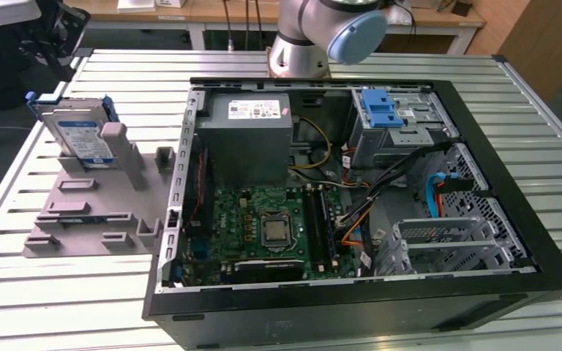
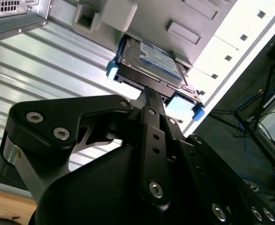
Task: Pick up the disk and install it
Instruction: 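Reach for the disk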
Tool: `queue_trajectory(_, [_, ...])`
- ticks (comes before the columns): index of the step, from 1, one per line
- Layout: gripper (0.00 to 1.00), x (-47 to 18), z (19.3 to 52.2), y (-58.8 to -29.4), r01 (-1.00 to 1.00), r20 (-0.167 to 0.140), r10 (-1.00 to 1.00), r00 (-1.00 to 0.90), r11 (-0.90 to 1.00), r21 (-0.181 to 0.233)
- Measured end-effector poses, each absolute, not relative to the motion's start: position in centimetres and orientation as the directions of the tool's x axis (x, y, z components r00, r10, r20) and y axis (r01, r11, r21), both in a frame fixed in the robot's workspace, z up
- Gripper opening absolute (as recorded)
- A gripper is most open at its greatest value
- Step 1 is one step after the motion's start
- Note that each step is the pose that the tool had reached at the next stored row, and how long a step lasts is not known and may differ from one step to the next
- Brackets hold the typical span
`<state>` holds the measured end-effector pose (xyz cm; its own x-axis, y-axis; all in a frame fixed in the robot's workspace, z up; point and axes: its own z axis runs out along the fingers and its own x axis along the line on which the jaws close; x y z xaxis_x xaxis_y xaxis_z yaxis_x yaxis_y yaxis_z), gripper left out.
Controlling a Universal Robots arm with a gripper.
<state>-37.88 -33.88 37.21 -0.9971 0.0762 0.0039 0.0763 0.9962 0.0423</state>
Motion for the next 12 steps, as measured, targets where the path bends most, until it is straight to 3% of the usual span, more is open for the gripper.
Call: queue_trajectory(12, [0.11,-39.9,37.1,-33.4,0.076,0.004,0.076,-0.997,0.996,0.042])
